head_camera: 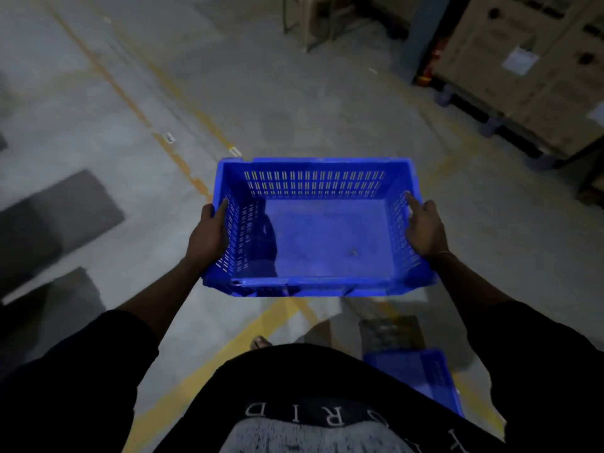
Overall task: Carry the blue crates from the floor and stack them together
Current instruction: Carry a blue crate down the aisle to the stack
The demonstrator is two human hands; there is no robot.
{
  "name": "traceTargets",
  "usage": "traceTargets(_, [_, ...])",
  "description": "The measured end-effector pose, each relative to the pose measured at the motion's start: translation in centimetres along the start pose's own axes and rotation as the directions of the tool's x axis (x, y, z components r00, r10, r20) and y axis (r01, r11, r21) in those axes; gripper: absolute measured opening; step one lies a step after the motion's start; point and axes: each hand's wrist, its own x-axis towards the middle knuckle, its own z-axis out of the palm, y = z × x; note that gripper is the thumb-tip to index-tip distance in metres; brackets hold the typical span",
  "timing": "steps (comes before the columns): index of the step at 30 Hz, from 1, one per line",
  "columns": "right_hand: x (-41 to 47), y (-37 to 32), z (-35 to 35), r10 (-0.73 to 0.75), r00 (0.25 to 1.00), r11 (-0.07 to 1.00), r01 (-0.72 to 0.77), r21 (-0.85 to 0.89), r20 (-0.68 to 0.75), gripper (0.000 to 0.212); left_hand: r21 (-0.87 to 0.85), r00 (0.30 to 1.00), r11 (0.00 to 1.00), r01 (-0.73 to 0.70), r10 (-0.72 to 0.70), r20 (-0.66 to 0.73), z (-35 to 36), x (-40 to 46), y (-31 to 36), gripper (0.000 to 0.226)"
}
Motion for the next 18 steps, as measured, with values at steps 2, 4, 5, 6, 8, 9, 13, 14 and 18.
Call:
traceTargets(2, [2.7, -4.2, 1.8, -0.021, 1.000, 1.000, 0.021, 0.008, -0.004, 0.065, -0.009, 0.999, 0.999, 0.031, -0.031, -0.009, -1.7, 0.8, -3.6, 0.077])
traceTargets(4, [5.6, -8.5, 3.5, -0.072, 0.997, 0.997, 0.072, -0.006, 0.018, 0.065, 0.006, 0.997, 0.998, 0.062, -0.061, -0.051, -3.8, 1.7, -7.2, 0.080])
traceTargets(5, [7.1, -10.7, 4.3, -0.095, 0.995, 0.995, 0.095, -0.007, 0.018, 0.065, -0.001, 0.993, 0.996, 0.087, -0.087, -0.078, -5.0, 2.1, -8.9, 0.080])
traceTargets(6, [8.5, -12.8, 5.1, -0.111, 0.994, 0.994, 0.112, -0.004, 0.020, 0.064, -0.012, 0.989, 0.994, 0.110, -0.111, -0.094, -6.0, 2.3, -10.4, 0.080])
traceTargets(8, [11.0, -16.9, 6.8, -0.159, 0.986, 0.987, 0.159, 0.008, 0.043, 0.060, -0.018, 0.981, 0.988, 0.153, -0.154, -0.119, -7.7, 2.6, -13.6, 0.074])
traceTargets(9, [12.3, -19.0, 7.6, -0.187, 0.981, 0.982, 0.186, 0.017, 0.058, 0.059, -0.016, 0.975, 0.985, 0.174, -0.175, -0.137, -8.4, 2.8, -15.2, 0.071])
traceTargets(13, [18.5, -27.2, 11.1, -0.277, 0.957, 0.961, 0.275, 0.044, 0.084, 0.058, -0.039, 0.941, 0.961, 0.273, -0.275, -0.196, -11.2, 4.2, -21.3, 0.076])
traceTargets(14, [20.0, -29.1, 12.0, -0.303, 0.948, 0.953, 0.300, 0.050, 0.097, 0.058, -0.047, 0.933, 0.955, 0.293, -0.296, -0.203, -11.8, 4.5, -22.7, 0.078])
traceTargets(18, [26.4, -37.0, 16.2, -0.384, 0.915, 0.923, 0.376, 0.082, 0.123, 0.057, -0.077, 0.897, 0.926, 0.369, -0.376, -0.232, -14.5, 7.2, -28.7, 0.081])
